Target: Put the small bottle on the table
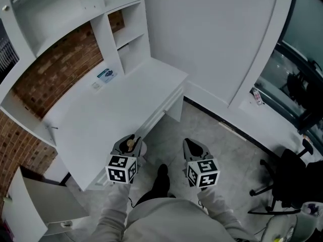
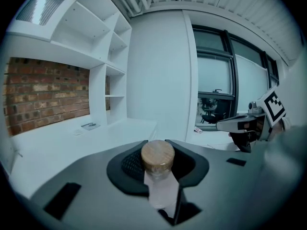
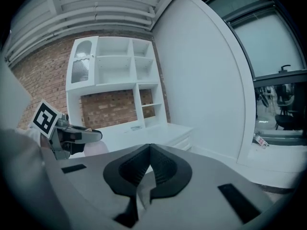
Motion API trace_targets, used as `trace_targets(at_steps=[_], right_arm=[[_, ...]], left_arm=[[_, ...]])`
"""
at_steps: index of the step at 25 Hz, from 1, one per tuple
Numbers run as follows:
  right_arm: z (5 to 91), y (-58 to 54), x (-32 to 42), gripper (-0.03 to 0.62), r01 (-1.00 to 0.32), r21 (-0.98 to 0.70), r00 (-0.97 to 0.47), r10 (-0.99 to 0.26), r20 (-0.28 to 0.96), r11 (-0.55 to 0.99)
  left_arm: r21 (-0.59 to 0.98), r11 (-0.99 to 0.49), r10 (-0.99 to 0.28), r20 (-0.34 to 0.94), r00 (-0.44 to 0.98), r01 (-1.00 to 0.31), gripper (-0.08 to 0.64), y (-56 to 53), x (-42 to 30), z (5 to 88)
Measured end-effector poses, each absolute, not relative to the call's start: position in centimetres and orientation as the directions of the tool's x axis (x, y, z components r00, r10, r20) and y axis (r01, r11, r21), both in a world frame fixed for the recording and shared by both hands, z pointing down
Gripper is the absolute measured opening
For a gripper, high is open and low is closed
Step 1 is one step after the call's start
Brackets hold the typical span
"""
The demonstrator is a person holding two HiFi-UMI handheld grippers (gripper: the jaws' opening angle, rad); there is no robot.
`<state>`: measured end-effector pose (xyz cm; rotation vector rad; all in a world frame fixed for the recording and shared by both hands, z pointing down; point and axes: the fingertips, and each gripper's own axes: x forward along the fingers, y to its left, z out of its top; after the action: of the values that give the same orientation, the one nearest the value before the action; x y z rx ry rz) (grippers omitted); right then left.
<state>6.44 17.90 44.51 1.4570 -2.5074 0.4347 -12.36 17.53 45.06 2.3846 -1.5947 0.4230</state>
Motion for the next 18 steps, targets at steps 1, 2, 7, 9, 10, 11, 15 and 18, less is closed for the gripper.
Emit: trace_targets(at_steps=[1, 2, 7, 9, 10, 11, 15, 18], right_arm=[[44.5, 16.8, 6.2, 0.028, -0.872, -0.148, -0.489, -0.81, 0.324, 0.467], [44.6, 15.5, 6.0, 0.028, -0.872, -0.147, -0.489, -0.809, 0.326, 0.468], [44.7, 8.8, 4.6, 0.028, -0.87, -0.139, -0.49, -0.805, 0.334, 0.473], [44.9, 6.5, 3.9, 0.028, -0.871, -0.141, -0.489, -0.803, 0.34, 0.471], [45.0, 5.4, 3.7, 0.028, -0.871, -0.141, -0.489, -0.803, 0.342, 0.47], [45.0, 4.4, 3.5, 0.028, -0.872, -0.142, -0.487, -0.802, 0.346, 0.469], [45.2, 0.9, 2.5, 0.028, -0.875, -0.138, -0.481, -0.799, 0.362, 0.464], [45.3, -1.3, 1.8, 0.028, -0.879, -0.13, -0.472, -0.802, 0.366, 0.458]], left_arm=[[0.038, -0.377, -0.856, 0.368, 0.363, -0.926, 0.118, 16.4, -12.5, 45.1], [0.036, -0.379, -0.856, 0.366, 0.365, -0.925, 0.118, 15.2, -12.5, 45.1], [0.037, -0.401, -0.851, 0.355, 0.387, -0.915, 0.118, 8.2, -13.2, 45.2], [0.034, -0.406, -0.848, 0.358, 0.391, -0.913, 0.118, 5.8, -13.6, 45.4], [0.032, -0.408, -0.847, 0.358, 0.392, -0.912, 0.118, 4.6, -13.8, 45.4], [0.031, -0.41, -0.847, 0.357, 0.393, -0.912, 0.118, 3.5, -13.9, 45.4], [0.036, -0.422, -0.843, 0.351, 0.406, -0.906, 0.118, -0.5, -14.6, 45.2], [0.039, -0.431, -0.841, 0.346, 0.417, -0.901, 0.118, -3.0, -15.2, 45.3]])
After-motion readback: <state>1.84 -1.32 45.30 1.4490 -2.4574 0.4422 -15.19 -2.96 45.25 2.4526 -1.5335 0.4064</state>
